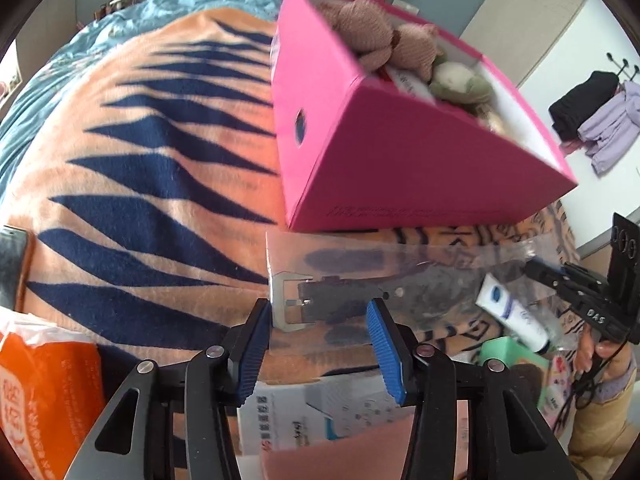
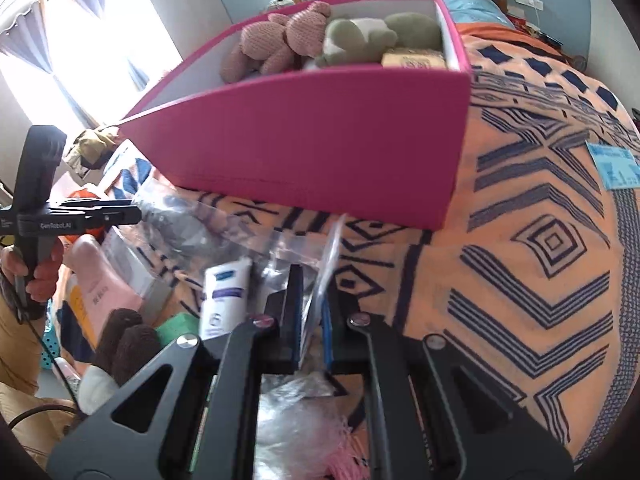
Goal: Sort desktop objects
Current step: 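Grasp the clear plastic bag edge with the right tool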
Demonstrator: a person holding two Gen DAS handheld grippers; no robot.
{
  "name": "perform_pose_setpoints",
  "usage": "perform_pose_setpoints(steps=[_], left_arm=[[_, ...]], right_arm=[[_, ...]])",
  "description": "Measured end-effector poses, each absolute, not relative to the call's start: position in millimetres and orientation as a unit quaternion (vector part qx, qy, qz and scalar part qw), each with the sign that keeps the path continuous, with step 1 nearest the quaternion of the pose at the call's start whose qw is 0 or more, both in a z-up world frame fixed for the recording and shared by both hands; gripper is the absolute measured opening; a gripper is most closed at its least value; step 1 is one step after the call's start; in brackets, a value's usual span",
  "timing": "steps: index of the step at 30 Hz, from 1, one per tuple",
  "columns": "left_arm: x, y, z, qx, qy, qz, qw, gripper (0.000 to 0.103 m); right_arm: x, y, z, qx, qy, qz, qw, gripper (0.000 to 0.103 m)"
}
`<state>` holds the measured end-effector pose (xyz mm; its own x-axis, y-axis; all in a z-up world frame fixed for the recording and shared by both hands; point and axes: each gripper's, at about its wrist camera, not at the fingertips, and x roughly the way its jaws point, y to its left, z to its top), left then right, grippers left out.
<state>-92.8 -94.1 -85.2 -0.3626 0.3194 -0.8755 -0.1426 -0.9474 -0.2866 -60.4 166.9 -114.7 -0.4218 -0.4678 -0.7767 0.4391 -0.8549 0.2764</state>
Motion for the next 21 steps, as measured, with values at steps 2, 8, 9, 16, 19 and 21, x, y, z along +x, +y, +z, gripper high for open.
perform_pose_setpoints(steps=[2,8,9,16,19,21], left_arm=[[-93.1,-94.2,-87.5,-0.547,-0.088,0.820,0.143,0.048],[-97.1,-78.1,-88.8,-0.562,-0.063,0.808,0.165,0.075],[-97.0,-74.0,-88.3,-0.563,-0.053,0.807,0.169,0.077],[-91.8,-79.9,-78.4,-0.547,-0.063,0.826,0.124,0.041],[-84.4,-84.1,-68.7,-0.530,-0.073,0.837,0.115,0.029],[-80.0,-82.6,-62.0,-0.518,-0.069,0.845,0.115,0.022]], right_arm=[[-60.7,168.5,-120.4,0.471,-0.017,-0.840,0.268,0.010],[-63.7,170.5,-125.3,0.477,-0.022,-0.837,0.267,0.010],[-63.7,170.4,-125.8,0.477,-0.023,-0.837,0.267,0.010],[-61.2,175.1,-123.3,0.470,-0.033,-0.841,0.266,0.010],[-57.8,178.6,-115.1,0.457,-0.049,-0.844,0.277,0.010],[-54.4,177.7,-107.8,0.445,-0.050,-0.848,0.285,0.009]])
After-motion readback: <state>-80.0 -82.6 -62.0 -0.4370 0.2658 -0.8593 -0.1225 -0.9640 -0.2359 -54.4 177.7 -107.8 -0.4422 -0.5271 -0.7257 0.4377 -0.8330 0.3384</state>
